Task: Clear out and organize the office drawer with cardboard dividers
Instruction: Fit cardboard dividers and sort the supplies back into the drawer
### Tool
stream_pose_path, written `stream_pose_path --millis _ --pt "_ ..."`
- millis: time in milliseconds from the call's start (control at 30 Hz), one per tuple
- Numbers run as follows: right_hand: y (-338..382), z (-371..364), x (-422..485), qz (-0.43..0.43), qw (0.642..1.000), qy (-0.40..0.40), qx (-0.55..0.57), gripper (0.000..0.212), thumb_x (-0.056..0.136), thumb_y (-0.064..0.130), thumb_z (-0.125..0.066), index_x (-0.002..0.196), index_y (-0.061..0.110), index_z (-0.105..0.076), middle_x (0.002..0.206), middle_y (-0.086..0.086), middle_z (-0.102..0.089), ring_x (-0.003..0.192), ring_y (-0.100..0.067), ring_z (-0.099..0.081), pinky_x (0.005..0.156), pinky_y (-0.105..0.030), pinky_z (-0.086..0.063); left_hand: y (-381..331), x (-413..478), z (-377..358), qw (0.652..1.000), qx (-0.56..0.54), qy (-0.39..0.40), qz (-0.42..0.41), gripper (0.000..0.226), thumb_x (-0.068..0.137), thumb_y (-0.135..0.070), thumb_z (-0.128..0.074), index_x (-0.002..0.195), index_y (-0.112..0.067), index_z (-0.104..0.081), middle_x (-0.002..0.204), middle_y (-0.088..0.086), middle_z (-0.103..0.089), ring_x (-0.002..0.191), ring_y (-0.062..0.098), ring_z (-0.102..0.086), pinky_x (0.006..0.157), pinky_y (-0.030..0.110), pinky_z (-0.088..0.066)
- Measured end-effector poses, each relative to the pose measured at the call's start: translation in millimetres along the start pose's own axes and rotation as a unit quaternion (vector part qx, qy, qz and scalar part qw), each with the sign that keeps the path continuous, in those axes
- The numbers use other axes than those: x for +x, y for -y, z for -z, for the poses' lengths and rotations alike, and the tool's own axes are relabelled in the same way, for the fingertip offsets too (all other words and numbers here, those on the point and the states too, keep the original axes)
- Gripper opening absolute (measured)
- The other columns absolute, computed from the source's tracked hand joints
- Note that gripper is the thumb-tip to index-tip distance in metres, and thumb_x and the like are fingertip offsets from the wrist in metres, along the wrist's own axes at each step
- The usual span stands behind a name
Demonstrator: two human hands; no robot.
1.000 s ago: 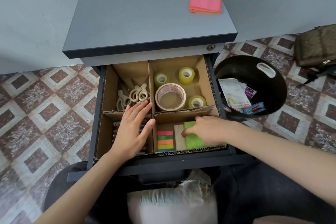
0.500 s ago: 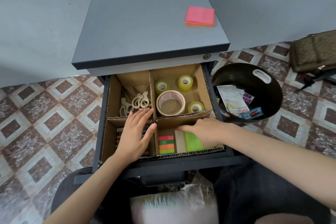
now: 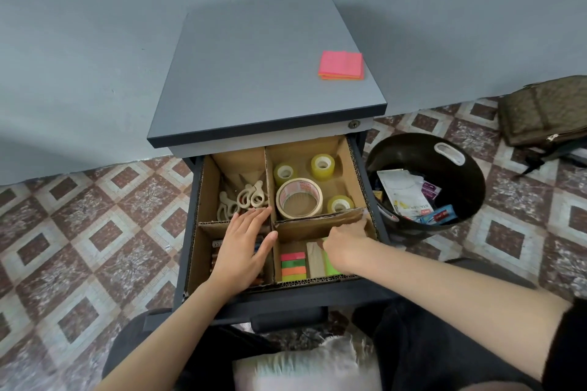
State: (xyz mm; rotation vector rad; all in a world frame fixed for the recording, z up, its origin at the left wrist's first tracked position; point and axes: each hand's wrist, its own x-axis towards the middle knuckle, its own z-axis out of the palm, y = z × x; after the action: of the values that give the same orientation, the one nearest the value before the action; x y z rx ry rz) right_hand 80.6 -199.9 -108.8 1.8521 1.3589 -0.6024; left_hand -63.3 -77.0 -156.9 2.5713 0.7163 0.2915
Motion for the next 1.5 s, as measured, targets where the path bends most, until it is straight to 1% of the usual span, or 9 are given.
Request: stream_pose_path --millis 133,267,400,567,800,967,1133,1333,1500 --pt "-0.9 10.7 -6.8 -0.016 1.0 -0.002 0.025 0.058 0.094 0.012 -0.051 0.147 0.012 -0.027 0.147 -0.027 -0.024 0.133 -0.046 -0.026 0.105 -0.058 -0.03 -5.8 0.9 6.4 1.0 -0.004 0.018 0.009 0.072 0.085 -0.067 -0.023 0.141 -0.025 -0.037 0.146 -0.005 -0.039 0.138 0.01 -0.026 0.114 0.022 -0.004" --pt "-19.9 7.7 -18.9 0.077 0.966 -0.148 0.196 0.049 0.094 0.002 -0.037 0.139 0.02 -0.045 0.13 -0.017 -0.048 0.116 -0.035 -0.049 0.081 -0.038 -0.043 -10.1 18.2 23.2 0.999 -0.037 -0.01 0.032 0.034 0.093 -0.033 -0.053 0.124 -0.02 -0.06 0.144 -0.006 -0.042 0.132 0.013 -0.04 0.109 0.034 -0.035" --pt "-55.1 23.3 -29.8 0.08 0.92 -0.274 0.268 0.026 0.096 0.024 -0.048 0.111 0.016 -0.068 0.107 -0.007 -0.063 0.098 -0.026 -0.059 0.078 -0.034 -0.047 -30.8 59.6 53.3 0.994 -0.035 -0.097 -0.039 0.016 0.086 -0.013 -0.064 0.1 -0.014 -0.073 0.115 -0.002 -0.065 0.103 0.009 -0.059 0.09 0.042 -0.052" --pt "-120.6 46.5 -33.2 0.042 0.873 -0.358 0.327 0.027 0.096 0.024 -0.047 0.096 0.013 -0.072 0.089 0.001 -0.064 0.08 -0.012 -0.055 0.071 -0.023 -0.04 -68.9 140.3 92.6 0.99 0.027 -0.076 -0.114 0.017 0.089 -0.018 -0.061 0.099 -0.012 -0.073 0.109 -0.001 -0.068 0.103 0.011 -0.058 0.091 0.023 -0.04" --pt "-208.3 73.0 -13.2 -0.029 0.817 -0.439 0.373 0.018 0.09 0.023 -0.058 0.097 0.012 -0.071 0.078 0.01 -0.057 0.072 -0.006 -0.046 0.056 -0.011 -0.03 -120.7 255.8 104.6 0.979 0.137 0.07 -0.136 0.039 0.092 -0.022 -0.056 0.13 -0.02 -0.053 0.146 0.0 -0.041 0.135 0.017 -0.034 0.11 0.025 -0.021" --pt "-246.5 87.1 17.1 -0.038 0.788 -0.472 0.392 0.039 0.081 0.03 -0.07 0.115 0.014 -0.058 0.119 -0.001 -0.058 0.111 -0.017 -0.052 0.078 -0.022 -0.032 -146.5 308.3 100.1 0.967 0.155 0.167 -0.118 0.072 0.084 -0.017 -0.066 0.146 -0.017 -0.028 0.155 0.004 -0.021 0.142 0.017 -0.017 0.11 0.024 -0.015" --pt "-258.0 100.2 38.4 0.018 0.772 -0.445 0.453 0.092 0.072 0.029 -0.079 0.145 0.023 -0.024 0.141 -0.008 -0.045 0.129 -0.026 -0.043 0.097 -0.032 -0.035 -148.1 338.7 94.7 0.951 0.173 0.246 -0.066 0.09 0.079 -0.022 -0.071 0.148 -0.026 -0.014 0.149 -0.002 -0.032 0.132 0.022 -0.035 0.106 0.034 -0.03" --pt "-260.2 103.2 51.9 0.038 0.777 -0.387 0.495 0.118 0.069 0.028 -0.082 0.15 0.027 0.003 0.149 -0.011 -0.035 0.135 -0.028 -0.035 0.101 -0.031 -0.031 -138.5 340.6 90.7 0.972 0.11 0.185 -0.092 0.092 0.069 -0.029 -0.081 0.144 -0.027 -0.027 0.136 -0.003 -0.047 0.126 0.018 -0.04 0.101 0.03 -0.034" --pt "-255.6 110.4 59.8 0.028 0.808 -0.378 0.451 0.116 0.072 0.039 -0.078 0.15 0.024 0.006 0.148 -0.01 -0.036 0.134 -0.027 -0.037 0.103 -0.033 -0.031 -117.5 330.2 109.4 0.986 0.084 0.123 -0.076 0.091 0.069 -0.029 -0.081 0.145 -0.024 -0.03 0.134 0.0 -0.05 0.123 0.018 -0.044 0.096 0.025 -0.034"
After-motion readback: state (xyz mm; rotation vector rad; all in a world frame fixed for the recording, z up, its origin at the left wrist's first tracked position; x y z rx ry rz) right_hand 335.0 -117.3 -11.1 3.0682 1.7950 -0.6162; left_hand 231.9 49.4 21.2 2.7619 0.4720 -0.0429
